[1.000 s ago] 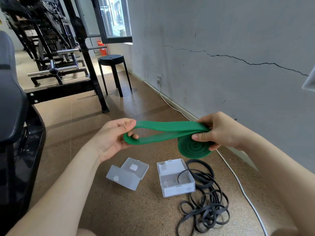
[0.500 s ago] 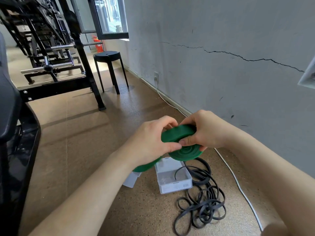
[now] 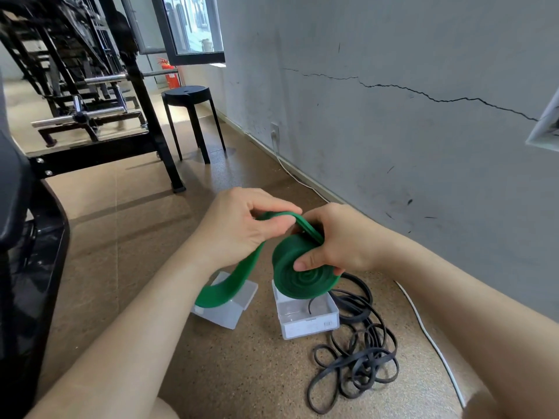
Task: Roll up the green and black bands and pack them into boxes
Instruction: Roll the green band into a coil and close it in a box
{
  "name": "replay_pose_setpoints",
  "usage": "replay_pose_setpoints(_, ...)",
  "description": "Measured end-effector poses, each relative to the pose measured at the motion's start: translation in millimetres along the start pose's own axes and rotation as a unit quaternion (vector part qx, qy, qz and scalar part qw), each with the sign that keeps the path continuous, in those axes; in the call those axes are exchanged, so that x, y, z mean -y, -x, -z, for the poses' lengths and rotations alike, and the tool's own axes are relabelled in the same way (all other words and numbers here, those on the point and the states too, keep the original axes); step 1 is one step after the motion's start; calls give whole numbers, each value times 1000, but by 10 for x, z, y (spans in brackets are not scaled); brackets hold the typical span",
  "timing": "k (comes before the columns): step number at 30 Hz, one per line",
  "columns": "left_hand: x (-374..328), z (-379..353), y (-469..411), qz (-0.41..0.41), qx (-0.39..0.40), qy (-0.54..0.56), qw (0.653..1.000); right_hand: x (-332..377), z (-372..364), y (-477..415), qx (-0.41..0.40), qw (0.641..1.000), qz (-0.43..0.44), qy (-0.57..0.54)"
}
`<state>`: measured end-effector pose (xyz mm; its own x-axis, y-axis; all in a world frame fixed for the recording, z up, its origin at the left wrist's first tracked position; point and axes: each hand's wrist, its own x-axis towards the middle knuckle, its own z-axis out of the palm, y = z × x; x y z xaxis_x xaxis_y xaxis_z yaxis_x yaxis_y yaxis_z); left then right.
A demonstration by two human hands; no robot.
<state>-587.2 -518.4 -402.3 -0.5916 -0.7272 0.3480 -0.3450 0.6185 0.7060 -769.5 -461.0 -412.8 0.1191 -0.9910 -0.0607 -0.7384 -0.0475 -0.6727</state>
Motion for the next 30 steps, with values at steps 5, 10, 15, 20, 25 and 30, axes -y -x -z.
replay_pose_setpoints(5,46,35,45,41,25,68,996,-43,62,53,-5,994,0,-113)
replay_pose_setpoints(10,12,42,56,81,28,142,986,-44,144,77,-14,986,3,-168)
replay_pose_setpoints(15,4,-24,27,106,15,159,981,-45,193,101,-31,984,-4,-174)
replay_pose_setpoints(20,-25,-69,18,129,17,184,974,-11,210,123,-58,981,-10,-185)
replay_pose_setpoints(25,-15,-112,23,151,5,204,967,19,183,123,-76,981,-20,-179)
replay_pose_setpoints(30,18,-92,13,166,-1,212,963,53,173,137,-74,979,-24,-188)
